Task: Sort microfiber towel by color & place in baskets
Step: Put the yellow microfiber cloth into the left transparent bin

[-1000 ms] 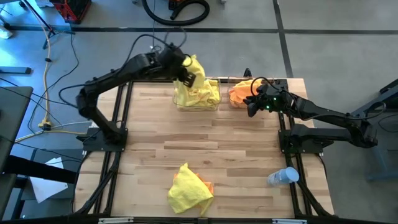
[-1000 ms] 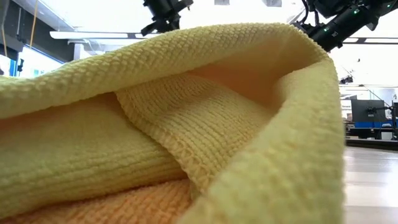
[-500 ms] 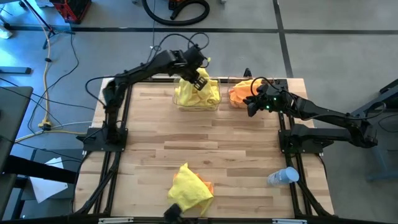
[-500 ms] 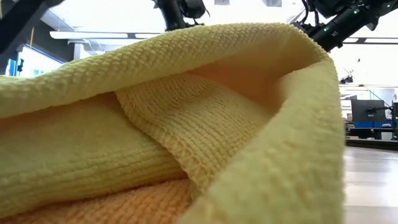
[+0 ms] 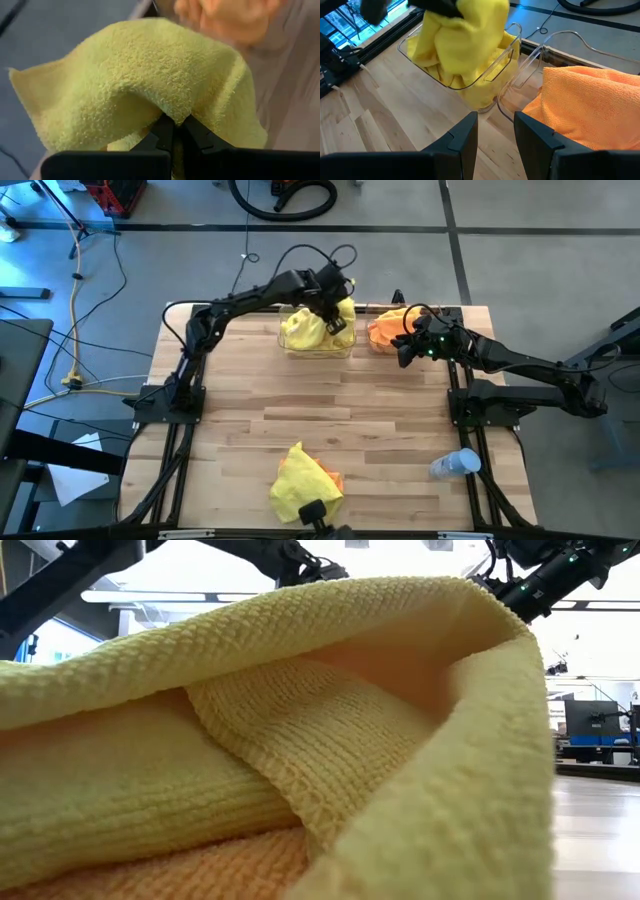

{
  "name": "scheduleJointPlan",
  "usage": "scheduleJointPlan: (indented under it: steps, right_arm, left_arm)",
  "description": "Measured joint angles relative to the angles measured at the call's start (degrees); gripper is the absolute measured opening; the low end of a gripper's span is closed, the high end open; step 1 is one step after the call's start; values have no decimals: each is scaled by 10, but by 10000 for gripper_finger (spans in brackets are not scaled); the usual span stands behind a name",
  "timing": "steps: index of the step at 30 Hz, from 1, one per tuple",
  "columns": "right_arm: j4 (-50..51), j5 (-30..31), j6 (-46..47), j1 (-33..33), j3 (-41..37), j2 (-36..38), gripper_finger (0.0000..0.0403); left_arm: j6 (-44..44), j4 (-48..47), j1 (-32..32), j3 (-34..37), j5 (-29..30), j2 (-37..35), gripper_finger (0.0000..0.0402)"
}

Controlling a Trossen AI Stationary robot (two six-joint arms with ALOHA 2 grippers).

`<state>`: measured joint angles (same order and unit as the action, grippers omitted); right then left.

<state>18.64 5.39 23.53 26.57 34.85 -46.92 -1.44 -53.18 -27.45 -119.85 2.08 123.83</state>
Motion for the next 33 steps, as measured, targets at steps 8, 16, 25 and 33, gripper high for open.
scheduleJointPlan:
  steps: [8, 16, 25, 33]
  right_arm:
    - [0, 4, 0, 0, 0, 0, 121]
    - [0, 6, 0, 0, 0, 0, 121]
    - [4, 6, 0, 0, 0, 0, 121]
    - [4, 6, 0, 0, 0, 0, 121]
  left_arm:
    - [-22, -27, 1, 0, -67, 57, 0]
    - [3, -20, -1, 0, -57, 122, 1]
    - [42, -21, -3, -2, -57, 124, 75]
    - [44, -47, -4, -27, -55, 92, 123]
